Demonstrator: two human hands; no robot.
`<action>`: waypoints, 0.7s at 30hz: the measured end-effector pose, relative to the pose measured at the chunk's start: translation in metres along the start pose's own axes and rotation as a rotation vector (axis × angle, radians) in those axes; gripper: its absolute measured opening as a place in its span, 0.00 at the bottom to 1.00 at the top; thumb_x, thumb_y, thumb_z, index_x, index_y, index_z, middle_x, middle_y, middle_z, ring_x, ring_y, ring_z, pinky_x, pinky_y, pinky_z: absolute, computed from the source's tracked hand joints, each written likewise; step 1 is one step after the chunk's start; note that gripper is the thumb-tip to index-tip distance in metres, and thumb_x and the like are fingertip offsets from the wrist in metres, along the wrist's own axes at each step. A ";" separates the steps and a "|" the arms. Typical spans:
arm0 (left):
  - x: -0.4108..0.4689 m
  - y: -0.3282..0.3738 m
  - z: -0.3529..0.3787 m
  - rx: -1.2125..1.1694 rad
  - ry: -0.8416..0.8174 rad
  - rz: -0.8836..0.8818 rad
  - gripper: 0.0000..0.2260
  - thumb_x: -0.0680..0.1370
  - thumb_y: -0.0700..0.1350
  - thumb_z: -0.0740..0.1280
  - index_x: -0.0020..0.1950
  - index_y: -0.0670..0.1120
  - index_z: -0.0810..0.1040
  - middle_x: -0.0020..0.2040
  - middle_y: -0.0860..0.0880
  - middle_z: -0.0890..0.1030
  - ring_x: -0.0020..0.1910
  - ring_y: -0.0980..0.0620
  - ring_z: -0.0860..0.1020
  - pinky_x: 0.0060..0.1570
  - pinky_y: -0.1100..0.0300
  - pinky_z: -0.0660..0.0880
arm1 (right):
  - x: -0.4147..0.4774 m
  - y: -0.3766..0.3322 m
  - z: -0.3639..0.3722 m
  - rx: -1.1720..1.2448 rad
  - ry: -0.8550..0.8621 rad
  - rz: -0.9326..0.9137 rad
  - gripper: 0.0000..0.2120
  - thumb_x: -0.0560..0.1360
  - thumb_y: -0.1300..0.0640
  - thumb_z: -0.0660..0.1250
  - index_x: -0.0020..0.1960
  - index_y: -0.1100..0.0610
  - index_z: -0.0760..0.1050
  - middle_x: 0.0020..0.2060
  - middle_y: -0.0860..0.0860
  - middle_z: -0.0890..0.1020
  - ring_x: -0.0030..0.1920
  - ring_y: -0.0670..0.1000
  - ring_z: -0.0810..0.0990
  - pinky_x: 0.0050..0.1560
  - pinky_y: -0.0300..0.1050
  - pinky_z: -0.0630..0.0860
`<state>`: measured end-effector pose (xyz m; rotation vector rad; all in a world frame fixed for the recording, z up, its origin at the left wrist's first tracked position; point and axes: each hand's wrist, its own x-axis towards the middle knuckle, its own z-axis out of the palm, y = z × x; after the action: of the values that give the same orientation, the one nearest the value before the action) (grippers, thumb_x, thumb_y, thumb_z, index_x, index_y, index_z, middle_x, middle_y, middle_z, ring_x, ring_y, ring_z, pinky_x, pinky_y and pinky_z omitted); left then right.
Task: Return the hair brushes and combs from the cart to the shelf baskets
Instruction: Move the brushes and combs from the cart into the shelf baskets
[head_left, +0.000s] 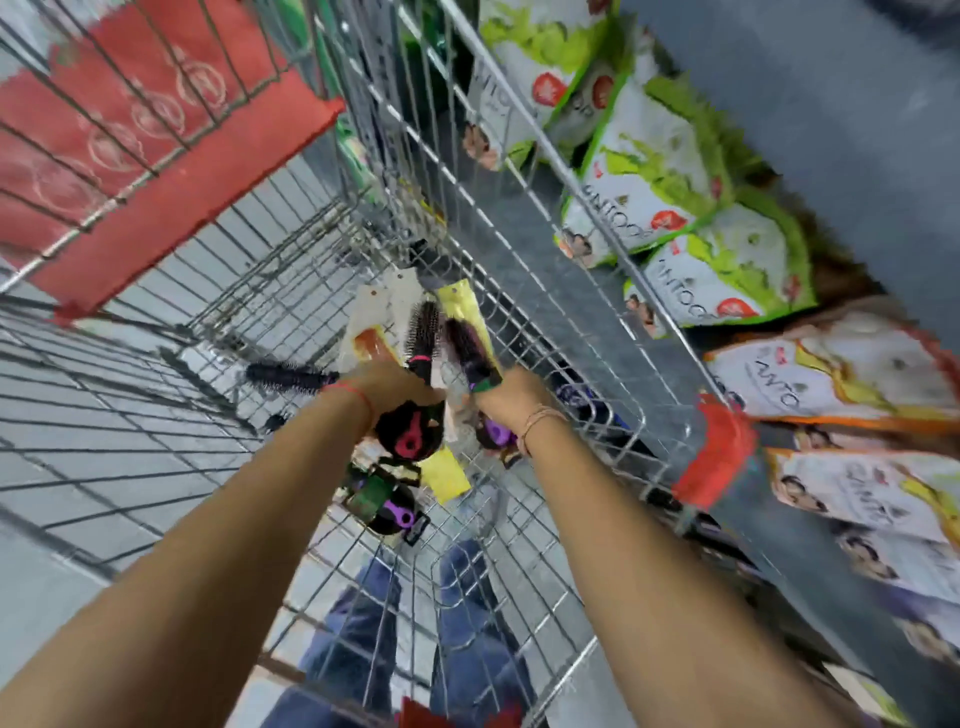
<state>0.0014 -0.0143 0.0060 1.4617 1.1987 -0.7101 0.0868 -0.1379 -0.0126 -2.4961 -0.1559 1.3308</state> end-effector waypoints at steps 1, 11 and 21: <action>-0.013 0.004 -0.010 0.078 0.066 0.052 0.23 0.71 0.49 0.73 0.59 0.35 0.76 0.55 0.35 0.80 0.54 0.39 0.80 0.59 0.45 0.77 | -0.011 0.000 -0.003 0.004 0.007 0.003 0.16 0.69 0.51 0.71 0.49 0.63 0.77 0.51 0.61 0.83 0.48 0.58 0.82 0.45 0.44 0.77; -0.126 0.007 -0.038 -0.395 0.011 0.809 0.12 0.68 0.36 0.70 0.44 0.52 0.73 0.32 0.56 0.81 0.30 0.64 0.79 0.30 0.71 0.76 | -0.135 0.014 -0.002 0.326 0.560 -0.396 0.21 0.68 0.43 0.68 0.44 0.62 0.77 0.36 0.57 0.82 0.38 0.56 0.80 0.37 0.49 0.76; -0.231 0.144 0.036 -0.468 -0.287 1.145 0.16 0.73 0.33 0.67 0.58 0.45 0.72 0.44 0.55 0.80 0.41 0.62 0.77 0.48 0.69 0.73 | -0.221 0.031 -0.125 0.712 1.196 -0.559 0.19 0.67 0.43 0.66 0.39 0.60 0.75 0.34 0.60 0.79 0.36 0.53 0.75 0.39 0.49 0.72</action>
<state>0.0684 -0.1075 0.2553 1.3057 0.1523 0.1564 0.0645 -0.2466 0.2178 -1.9617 -0.0649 -0.3677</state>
